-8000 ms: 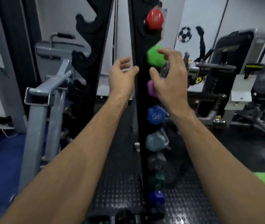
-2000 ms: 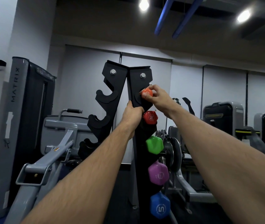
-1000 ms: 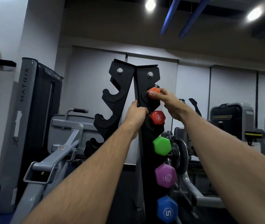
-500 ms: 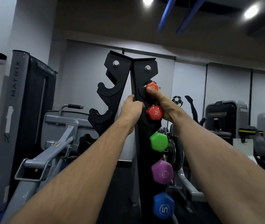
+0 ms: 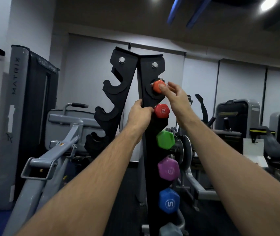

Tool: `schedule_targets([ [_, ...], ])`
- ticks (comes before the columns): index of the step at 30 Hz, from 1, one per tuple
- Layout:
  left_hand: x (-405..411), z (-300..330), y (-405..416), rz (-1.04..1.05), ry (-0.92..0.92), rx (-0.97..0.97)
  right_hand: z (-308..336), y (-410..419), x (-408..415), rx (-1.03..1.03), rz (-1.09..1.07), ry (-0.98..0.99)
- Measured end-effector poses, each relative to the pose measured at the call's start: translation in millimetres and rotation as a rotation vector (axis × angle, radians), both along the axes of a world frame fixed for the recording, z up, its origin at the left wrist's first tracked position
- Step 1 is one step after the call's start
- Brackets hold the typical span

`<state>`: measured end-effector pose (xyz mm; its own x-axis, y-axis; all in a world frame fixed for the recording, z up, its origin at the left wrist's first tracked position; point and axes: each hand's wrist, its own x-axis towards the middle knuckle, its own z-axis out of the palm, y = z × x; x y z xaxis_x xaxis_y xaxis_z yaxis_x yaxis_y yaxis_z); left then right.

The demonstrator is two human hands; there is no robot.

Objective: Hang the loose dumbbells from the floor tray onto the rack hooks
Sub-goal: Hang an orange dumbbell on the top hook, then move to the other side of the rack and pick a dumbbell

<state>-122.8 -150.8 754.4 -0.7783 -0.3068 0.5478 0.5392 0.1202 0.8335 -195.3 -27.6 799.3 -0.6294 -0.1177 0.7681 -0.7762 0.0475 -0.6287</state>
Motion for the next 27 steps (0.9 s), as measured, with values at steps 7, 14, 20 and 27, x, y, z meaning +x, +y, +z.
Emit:
schedule_targets([
  [7,27,-72,6,0.079,0.054,0.024,-106,-5,82,0.021,-0.189,0.237],
  [14,43,-206,7,0.072,-0.078,0.081,-255,-10,106,-0.026,-0.04,-0.095],
  [20,65,-337,-4,0.063,-0.339,-0.04,-389,-8,112,0.171,-0.008,-0.42],
  [27,91,-484,-20,-0.01,-0.771,-0.277,-524,17,118,0.481,-0.056,-0.745],
])
